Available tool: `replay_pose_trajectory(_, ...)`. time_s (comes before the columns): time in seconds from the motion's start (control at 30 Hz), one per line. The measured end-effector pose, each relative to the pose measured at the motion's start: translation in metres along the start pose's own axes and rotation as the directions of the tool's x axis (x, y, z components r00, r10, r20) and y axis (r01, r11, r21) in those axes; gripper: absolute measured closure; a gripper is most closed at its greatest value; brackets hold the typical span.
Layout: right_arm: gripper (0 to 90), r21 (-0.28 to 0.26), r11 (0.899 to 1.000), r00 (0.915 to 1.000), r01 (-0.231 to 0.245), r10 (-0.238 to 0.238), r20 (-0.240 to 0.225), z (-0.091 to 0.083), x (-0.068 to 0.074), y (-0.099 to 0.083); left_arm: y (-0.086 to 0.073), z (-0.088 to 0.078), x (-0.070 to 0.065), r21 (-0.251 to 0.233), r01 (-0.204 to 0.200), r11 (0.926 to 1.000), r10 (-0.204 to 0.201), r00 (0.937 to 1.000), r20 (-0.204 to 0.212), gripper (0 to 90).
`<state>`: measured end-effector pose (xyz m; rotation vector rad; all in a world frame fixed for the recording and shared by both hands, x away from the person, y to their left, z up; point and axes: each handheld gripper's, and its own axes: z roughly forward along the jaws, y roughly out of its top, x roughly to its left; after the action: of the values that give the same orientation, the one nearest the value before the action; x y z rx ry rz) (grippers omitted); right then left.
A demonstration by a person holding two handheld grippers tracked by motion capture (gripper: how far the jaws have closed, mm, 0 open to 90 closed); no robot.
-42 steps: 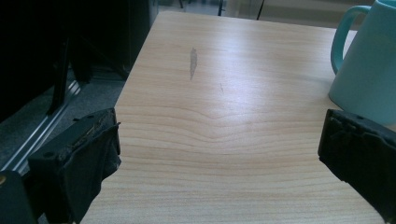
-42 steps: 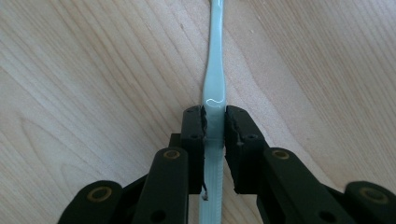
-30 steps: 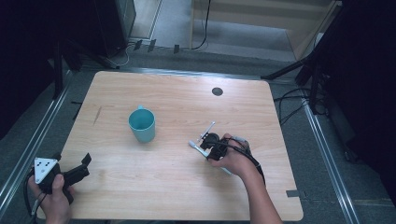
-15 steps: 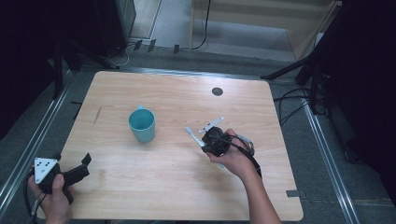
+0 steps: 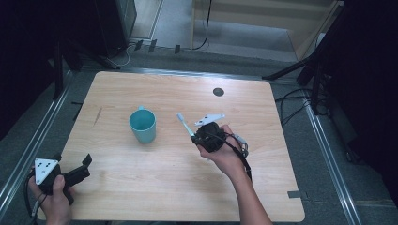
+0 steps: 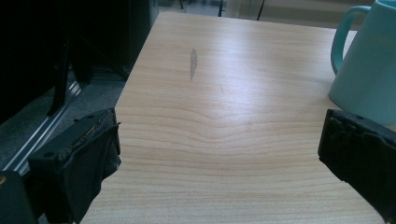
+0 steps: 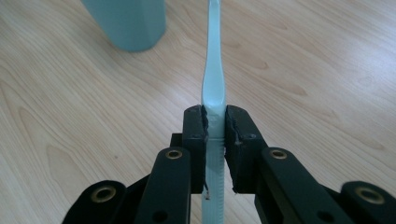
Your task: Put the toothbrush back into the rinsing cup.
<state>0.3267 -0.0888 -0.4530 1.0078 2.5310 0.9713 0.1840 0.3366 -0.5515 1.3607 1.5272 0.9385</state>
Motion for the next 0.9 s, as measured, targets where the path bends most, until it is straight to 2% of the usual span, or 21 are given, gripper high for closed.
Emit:
replay_pose_trajectory(0.07, 79.2, -0.030, 1.000, 0.9999, -0.008, 0.008, -0.014, 0.000, 0.001, 0.002, 0.000, 0.000, 0.000, 0.000, 0.002, 1.0000, -0.002, 1.0000, 0.000, 0.0)
replay_pose_trajectory(0.23, 79.2, -0.058, 0.998, 0.9996, -0.024, 0.023, -0.018, 0.002, 0.005, 0.006, 0.000, 0.000, 0.000, -0.001, 0.002, 1.0000, -0.002, 1.0000, 0.002, 0.0)
replay_pose_trajectory(0.33, 79.2, -0.104, 0.994, 0.9990, -0.044, 0.043, -0.013, 0.004, 0.008, 0.010, 0.000, 0.000, 0.000, -0.002, 0.001, 1.0000, -0.001, 1.0000, 0.002, 0.0)
replay_pose_trajectory(0.43, 79.2, -0.118, 0.992, 0.9984, -0.055, 0.052, -0.022, 0.006, 0.009, 0.011, 0.000, -0.001, 0.000, -0.007, 0.001, 1.0000, -0.001, 1.0000, 0.003, 0.0)
replay_pose_trajectory(0.5, 79.2, -0.129, 0.990, 0.9984, -0.057, 0.056, -0.011, 0.007, 0.010, 0.014, 0.000, -0.001, 0.000, -0.007, 0.004, 1.0000, -0.004, 1.0000, 0.003, 0.0)
replay_pose_trajectory(0.6, 79.2, -0.166, 0.982, 0.9958, -0.090, 0.087, -0.031, 0.005, 0.010, 0.020, 0.000, -0.001, 0.000, -0.006, 0.002, 1.0000, -0.002, 1.0000, 0.003, 0.0)
replay_pose_trajectory(0.9, 79.2, -0.218, 0.970, 0.9940, -0.109, 0.106, -0.028, 0.003, 0.015, 0.036, 0.000, 0.000, 0.000, -0.005, 0.003, 1.0000, -0.003, 1.0000, 0.003, 0.0)
